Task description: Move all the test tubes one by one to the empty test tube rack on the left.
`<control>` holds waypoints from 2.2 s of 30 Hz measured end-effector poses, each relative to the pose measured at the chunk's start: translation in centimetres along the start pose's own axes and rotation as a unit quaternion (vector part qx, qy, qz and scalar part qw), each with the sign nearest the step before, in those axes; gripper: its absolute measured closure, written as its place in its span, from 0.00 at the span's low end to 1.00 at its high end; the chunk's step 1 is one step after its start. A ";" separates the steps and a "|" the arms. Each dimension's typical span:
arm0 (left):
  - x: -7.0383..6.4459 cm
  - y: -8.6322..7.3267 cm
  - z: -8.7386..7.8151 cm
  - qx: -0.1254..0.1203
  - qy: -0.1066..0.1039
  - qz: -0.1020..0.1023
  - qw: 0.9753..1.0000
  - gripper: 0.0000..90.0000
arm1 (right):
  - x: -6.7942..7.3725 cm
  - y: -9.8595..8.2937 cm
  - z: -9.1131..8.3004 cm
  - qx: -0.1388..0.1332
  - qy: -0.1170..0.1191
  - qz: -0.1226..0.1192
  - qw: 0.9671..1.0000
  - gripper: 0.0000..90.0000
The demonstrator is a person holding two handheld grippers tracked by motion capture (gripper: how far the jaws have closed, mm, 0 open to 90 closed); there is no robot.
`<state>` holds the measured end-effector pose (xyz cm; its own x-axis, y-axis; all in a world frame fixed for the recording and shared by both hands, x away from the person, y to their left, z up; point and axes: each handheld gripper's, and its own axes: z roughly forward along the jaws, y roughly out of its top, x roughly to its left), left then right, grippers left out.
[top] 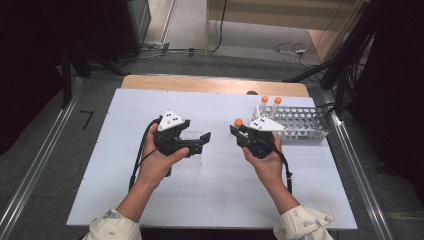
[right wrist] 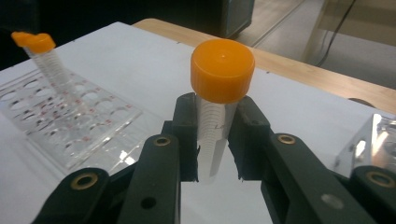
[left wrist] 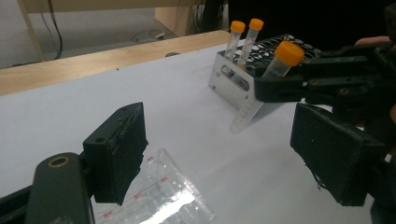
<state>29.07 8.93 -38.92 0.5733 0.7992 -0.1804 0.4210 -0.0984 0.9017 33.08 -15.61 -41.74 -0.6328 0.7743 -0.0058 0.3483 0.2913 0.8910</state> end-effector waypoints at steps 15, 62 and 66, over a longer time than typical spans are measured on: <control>-2.8 0.2 3.4 0.004 -0.027 0.017 0.999 0.38 | 2.6 -0.6 0.8 0.029 0.047 -0.021 0.998 0.79; 0.2 2.1 0.3 -0.030 0.026 0.045 0.998 0.79 | 1.4 -1.3 0.3 -0.014 0.056 0.014 0.998 0.24; 1.1 2.3 -0.4 -0.030 0.043 0.039 0.998 0.79 | 1.1 -1.5 0.2 -0.012 0.051 0.014 0.999 0.22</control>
<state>30.40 9.76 -36.87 0.5390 0.8387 -0.0775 0.3329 -0.1276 0.9343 31.99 -15.07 -43.22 -0.6900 0.7209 0.0647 0.3515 0.2555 0.9007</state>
